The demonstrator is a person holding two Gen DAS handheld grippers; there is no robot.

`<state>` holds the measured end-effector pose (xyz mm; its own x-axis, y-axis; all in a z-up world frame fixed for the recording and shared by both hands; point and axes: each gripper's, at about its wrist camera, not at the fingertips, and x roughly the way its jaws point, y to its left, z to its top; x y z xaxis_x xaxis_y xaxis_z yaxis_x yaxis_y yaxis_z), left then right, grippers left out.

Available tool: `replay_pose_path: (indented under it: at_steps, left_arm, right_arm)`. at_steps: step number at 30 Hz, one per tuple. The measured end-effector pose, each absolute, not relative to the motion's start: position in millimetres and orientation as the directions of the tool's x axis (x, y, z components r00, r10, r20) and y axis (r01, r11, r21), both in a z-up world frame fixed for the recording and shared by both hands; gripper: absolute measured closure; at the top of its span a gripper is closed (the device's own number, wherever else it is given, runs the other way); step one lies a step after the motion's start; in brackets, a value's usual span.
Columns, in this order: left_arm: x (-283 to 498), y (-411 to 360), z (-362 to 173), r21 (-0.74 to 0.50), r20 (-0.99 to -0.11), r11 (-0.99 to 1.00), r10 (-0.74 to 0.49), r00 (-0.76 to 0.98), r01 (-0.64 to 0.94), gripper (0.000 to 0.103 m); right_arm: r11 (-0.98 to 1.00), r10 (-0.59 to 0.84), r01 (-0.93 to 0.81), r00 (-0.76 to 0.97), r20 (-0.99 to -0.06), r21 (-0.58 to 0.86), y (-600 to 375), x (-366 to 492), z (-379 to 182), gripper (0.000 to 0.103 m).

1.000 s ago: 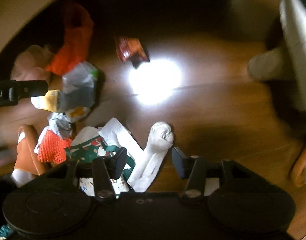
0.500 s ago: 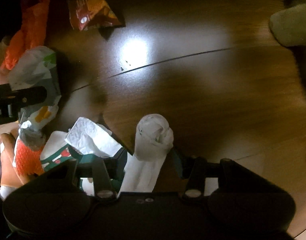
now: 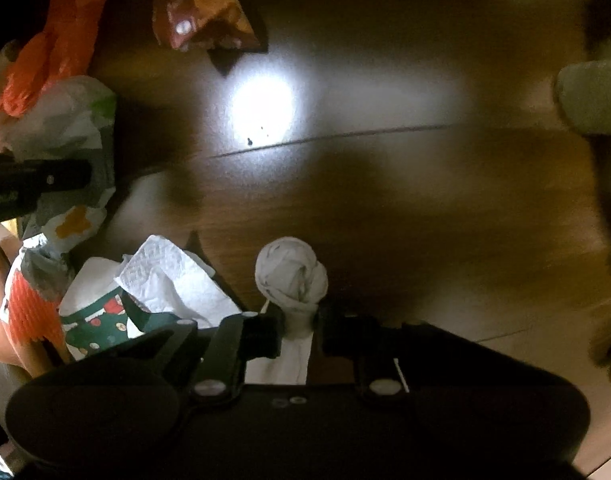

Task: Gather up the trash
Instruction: 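Grasp the white cloth with the right tool while the left tool grasps a grey wrapper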

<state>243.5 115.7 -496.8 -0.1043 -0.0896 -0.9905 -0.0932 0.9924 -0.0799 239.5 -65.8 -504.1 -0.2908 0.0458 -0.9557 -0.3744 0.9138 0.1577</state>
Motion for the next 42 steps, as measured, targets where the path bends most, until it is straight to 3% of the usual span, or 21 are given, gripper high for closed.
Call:
replay_pose_path:
  at_steps: [9,28,38,40,41,42]
  left_arm:
    - [241,108,-443,-0.123,-0.991,0.986,-0.128,-0.037,-0.111,0.093]
    - [170,66,-243,-0.142,-0.968,0.981,-0.11,0.225,-0.132,0.093]
    - [176,69,-260,-0.108,-0.976,0.983,-0.077,0.203,-0.147,0.092]
    - [184,75,-276,-0.11,-0.981,0.982,-0.082,0.175,-0.155,0.089]
    - [189,78,-286,-0.11,-0.984,0.981,-0.085,0.159,-0.158,0.082]
    - [193,80,-296,-0.11,-0.986,0.981,-0.087,0.142,-0.162,0.066]
  right_arm:
    - [0.899,0.071,-0.416,-0.176,-0.982,0.14,-66,247,-431,0.09]
    - [0.847,0.321,-0.488,0.156,-0.934,0.21,-136,204,-213,0.09]
    - [0.859,0.344,-0.449,0.153,-0.926,0.245,-150,210,-232,0.09]
    - [0.854,0.351,-0.453,0.135,-0.927,0.258,-147,214,-239,0.09]
    - [0.849,0.354,-0.459,0.128,-0.926,0.261,-145,216,-243,0.09]
    - [0.844,0.357,-0.465,0.119,-0.926,0.266,-143,218,-246,0.09]
